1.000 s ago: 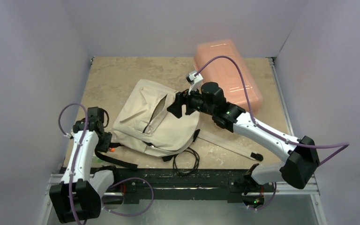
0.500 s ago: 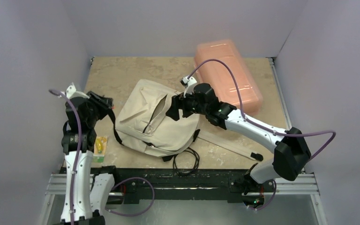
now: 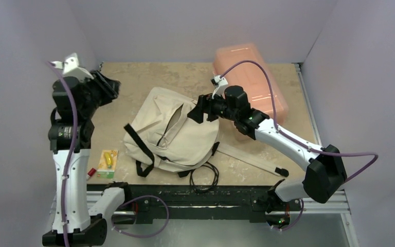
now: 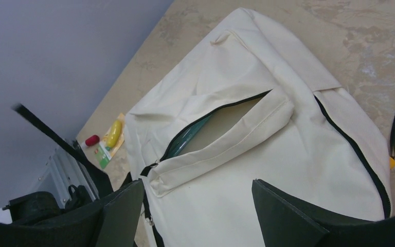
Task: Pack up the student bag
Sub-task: Pick up the stationery from the center of the board, then place the stationery in the student bag.
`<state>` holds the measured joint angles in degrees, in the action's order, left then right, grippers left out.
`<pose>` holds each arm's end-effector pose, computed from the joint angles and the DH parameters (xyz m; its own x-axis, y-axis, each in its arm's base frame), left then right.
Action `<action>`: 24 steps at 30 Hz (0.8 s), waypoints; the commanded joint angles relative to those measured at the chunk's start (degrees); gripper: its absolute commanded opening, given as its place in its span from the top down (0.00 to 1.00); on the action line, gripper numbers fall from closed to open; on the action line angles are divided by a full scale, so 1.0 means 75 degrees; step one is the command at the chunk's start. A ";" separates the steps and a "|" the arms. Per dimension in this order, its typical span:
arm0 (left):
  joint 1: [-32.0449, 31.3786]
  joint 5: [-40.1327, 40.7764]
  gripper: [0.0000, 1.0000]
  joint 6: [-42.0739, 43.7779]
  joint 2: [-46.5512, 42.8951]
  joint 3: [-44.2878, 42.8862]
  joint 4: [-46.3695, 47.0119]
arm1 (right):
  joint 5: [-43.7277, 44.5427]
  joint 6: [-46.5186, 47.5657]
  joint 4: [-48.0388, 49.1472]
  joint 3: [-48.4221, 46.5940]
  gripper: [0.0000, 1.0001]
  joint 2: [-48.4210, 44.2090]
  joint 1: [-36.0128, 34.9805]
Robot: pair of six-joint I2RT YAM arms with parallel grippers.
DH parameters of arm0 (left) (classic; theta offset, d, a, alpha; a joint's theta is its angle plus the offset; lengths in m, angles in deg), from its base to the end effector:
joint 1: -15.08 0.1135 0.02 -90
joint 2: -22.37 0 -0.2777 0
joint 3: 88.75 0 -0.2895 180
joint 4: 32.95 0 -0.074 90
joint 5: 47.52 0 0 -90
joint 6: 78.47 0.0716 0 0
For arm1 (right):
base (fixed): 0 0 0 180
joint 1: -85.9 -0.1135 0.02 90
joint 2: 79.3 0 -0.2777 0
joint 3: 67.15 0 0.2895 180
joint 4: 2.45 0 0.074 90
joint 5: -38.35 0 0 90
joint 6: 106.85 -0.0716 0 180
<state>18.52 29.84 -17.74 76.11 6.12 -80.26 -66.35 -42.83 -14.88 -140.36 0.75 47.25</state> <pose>0.2417 -0.0012 0.4487 -0.3129 -0.4967 -0.8095 -0.0017 0.8526 -0.5225 0.2969 0.2607 0.3053 -0.5783 0.0801 -0.8119 -0.5983 0.6349 0.4888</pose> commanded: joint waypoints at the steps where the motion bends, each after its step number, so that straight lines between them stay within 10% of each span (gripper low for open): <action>1: 0.0289 0.3906 1.00 0.0841 -0.0030 -0.1989 -0.1772 | 0.0021 -0.0164 0.0261 -0.0036 0.19 -0.0246 0.0005; 4: 0.0392 0.3867 1.00 0.1068 -0.0275 -0.2478 -0.1708 | 0.0068 -0.0170 0.0251 -0.0070 0.19 -0.0245 0.0009; 11: -0.0094 -0.2598 1.00 -0.0727 0.0121 -0.0651 0.0688 | 0.0118 -0.0181 0.0347 0.0052 0.19 -0.0075 0.0012; 17: -0.3490 -0.0267 1.00 0.0277 0.1001 0.0998 0.1683 | 0.0341 -0.0219 0.0450 0.0503 0.20 -0.0433 0.0049; 24: -0.4892 0.1568 1.00 0.1933 0.2993 0.0856 0.2195 | 0.0560 -0.0480 0.0928 0.1841 0.20 -0.1903 0.0089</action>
<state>-15.29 32.55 -12.41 94.38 17.33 -70.29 -64.01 -44.64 -13.02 -130.50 -6.20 47.60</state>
